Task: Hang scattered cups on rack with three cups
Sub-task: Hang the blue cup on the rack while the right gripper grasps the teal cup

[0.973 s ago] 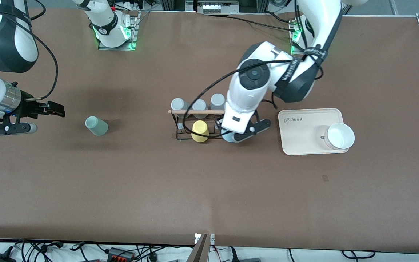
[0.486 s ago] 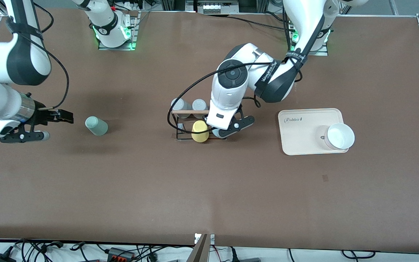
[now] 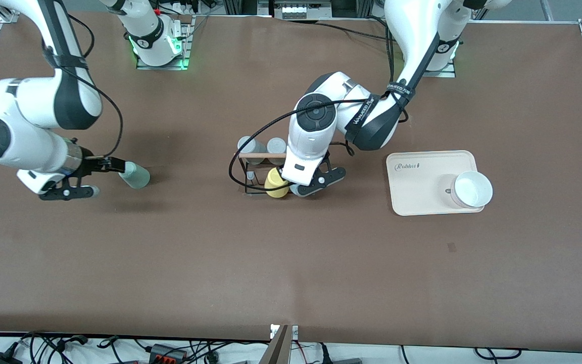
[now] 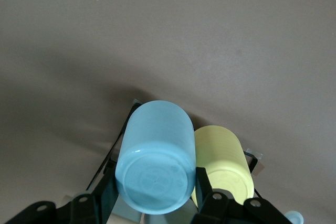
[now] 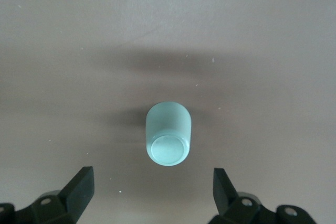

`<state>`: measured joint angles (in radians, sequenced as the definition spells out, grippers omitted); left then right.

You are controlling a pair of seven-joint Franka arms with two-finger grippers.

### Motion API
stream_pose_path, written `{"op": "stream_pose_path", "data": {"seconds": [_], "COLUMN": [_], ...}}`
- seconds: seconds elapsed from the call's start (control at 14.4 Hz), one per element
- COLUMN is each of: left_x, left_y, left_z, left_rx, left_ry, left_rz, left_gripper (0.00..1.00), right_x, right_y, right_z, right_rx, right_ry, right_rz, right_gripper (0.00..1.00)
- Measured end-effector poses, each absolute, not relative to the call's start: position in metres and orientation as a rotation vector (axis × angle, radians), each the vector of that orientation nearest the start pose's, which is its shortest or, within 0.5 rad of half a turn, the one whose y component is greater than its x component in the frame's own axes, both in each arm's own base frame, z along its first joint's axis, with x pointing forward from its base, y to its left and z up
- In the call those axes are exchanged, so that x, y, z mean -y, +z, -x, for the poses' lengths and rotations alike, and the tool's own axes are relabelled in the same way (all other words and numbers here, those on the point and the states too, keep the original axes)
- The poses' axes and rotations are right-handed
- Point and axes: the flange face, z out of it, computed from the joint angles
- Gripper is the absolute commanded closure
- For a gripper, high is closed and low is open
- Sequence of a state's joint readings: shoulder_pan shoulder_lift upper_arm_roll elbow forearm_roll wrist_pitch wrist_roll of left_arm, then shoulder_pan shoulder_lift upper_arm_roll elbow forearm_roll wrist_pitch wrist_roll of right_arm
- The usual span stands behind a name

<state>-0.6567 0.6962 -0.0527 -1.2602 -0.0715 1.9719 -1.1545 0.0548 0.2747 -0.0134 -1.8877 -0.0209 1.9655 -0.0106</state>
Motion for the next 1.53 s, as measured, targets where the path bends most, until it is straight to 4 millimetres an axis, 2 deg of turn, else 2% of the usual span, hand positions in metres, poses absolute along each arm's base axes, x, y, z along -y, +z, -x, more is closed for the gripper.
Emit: {"op": "stream_pose_path", "data": {"seconds": [0.28, 0.49, 0.56, 0.69, 0.76, 0.9, 1.11, 1.32, 1.53], "left_x": [0.483, 0.484, 0.485, 0.485, 0.486, 0.486, 0.484, 0.48, 0.468], "left_y": [0.332, 0.32, 0.318, 0.318, 0.318, 0.318, 0.318, 0.332, 0.367], "left_z": [-0.563, -0.559, -0.56, -0.559, -0.559, -0.559, -0.559, -0.56, -0.564], "left_rx": [0.758, 0.75, 0.75, 0.748, 0.747, 0.747, 0.749, 0.753, 0.763], "left_ry": [0.134, 0.152, 0.149, 0.149, 0.149, 0.149, 0.151, 0.147, 0.129], "left_rz": [3.102, 3.088, 3.09, 3.091, 3.091, 3.091, 3.087, 3.086, 3.088], "left_gripper": [0.6, 0.6, 0.57, 0.35, 0.28, 0.2, 0.14, 0.13, 0.0], "right_x": [-0.022, -0.018, -0.017, -0.014, -0.013, -0.01, -0.008, -0.008, -0.008], "right_y": [0.31, 0.282, 0.273, 0.26, 0.256, 0.251, 0.241, 0.234, 0.23], "right_z": [-0.592, -0.582, -0.577, -0.568, -0.565, -0.562, -0.561, -0.56, -0.562], "right_rx": [0.066, 0.047, 0.031, -0.004, -0.015, -0.032, -0.045, -0.048, -0.047], "right_ry": [0.331, 0.281, 0.271, 0.277, 0.286, 0.302, 0.317, 0.335, 0.321], "right_rz": [3.151, 3.156, 3.158, 3.159, 3.159, 3.158, 3.157, 3.156, 3.157], "right_gripper": [0.0, 0.0, 0.0, 0.0, 0.0, 0.0, 0.0, 0.0, 0.0]}}
